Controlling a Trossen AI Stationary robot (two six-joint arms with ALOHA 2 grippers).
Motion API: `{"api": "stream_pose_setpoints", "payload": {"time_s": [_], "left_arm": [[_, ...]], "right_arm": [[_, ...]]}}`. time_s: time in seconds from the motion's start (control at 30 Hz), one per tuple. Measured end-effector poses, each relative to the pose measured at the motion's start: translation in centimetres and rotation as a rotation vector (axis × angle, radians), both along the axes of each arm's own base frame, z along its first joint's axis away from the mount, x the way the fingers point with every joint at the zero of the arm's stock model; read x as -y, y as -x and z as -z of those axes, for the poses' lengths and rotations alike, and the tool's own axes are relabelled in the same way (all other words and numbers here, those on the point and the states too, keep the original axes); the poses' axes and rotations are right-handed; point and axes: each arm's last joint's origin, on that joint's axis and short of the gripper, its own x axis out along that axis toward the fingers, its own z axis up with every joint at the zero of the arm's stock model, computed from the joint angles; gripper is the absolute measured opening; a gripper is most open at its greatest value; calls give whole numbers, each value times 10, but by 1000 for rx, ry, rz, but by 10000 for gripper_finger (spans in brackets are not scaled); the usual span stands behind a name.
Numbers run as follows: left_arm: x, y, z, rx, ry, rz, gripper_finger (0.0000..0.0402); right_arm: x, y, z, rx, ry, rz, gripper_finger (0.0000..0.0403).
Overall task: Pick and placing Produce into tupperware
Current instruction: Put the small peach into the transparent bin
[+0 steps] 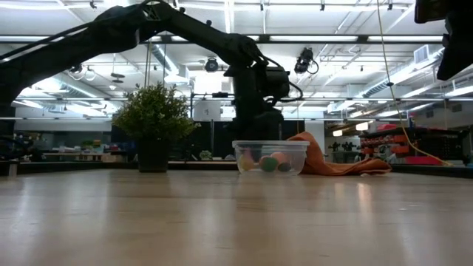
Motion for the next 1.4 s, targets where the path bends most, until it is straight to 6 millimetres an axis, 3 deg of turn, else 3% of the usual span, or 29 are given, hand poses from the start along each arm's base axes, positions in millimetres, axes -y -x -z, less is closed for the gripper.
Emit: {"api": "stream_pose_setpoints", "payload": {"time_s": [1.4], "left_arm": [[2, -4, 2, 18, -6, 23, 151]], "right_arm": [[0, 0, 0, 0, 2, 0, 0]]}}
